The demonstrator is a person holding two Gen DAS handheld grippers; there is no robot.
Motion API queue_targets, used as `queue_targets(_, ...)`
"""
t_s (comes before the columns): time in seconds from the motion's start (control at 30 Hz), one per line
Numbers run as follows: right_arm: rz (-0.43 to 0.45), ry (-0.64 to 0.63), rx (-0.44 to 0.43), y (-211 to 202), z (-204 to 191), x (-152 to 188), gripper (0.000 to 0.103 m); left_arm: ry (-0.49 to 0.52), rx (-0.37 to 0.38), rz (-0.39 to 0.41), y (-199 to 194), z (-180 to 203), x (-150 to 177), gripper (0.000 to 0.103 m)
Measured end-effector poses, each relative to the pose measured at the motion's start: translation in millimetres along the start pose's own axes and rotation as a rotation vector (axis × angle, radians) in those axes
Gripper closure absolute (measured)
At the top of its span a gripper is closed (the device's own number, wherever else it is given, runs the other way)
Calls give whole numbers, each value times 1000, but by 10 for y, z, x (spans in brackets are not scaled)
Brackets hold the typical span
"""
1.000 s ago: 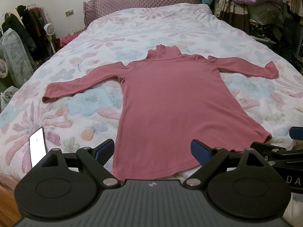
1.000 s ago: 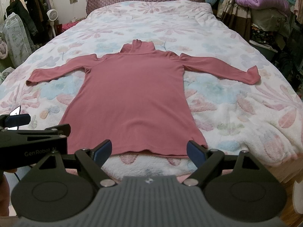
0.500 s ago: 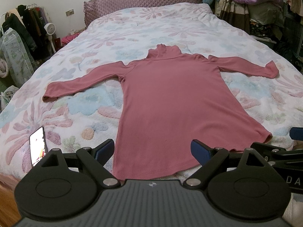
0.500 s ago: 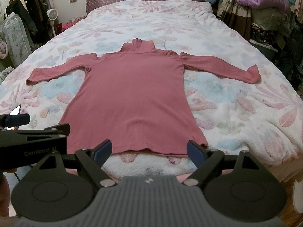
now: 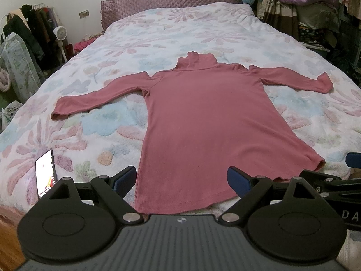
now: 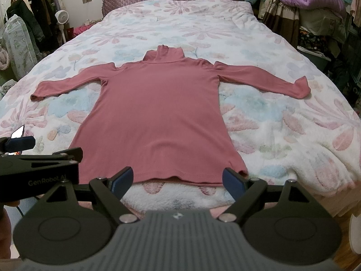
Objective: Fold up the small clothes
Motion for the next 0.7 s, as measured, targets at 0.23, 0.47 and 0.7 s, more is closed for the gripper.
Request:
queue_targets(0.23,-10,6,-7,69,13,38,21,-4,16,-2,48,-69,29,0)
queue_targets(0.47,23,36,-31,248,160,-102,21,3,17,18,265,-198,-84,0)
queue_targets(0.7,131,56,-72,577,496,-436,21,-47,61,77,593,-487,-293,3)
Point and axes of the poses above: each gripper's, at about its wrist camera, not at the fingertips, and y roughly the way its jaws point, z to its right, x to its underside, the point moved 10 cm from there along y, roughly the way its jaws point, and after that the axes turned 2 degrees about y, right-handed, at the moved point
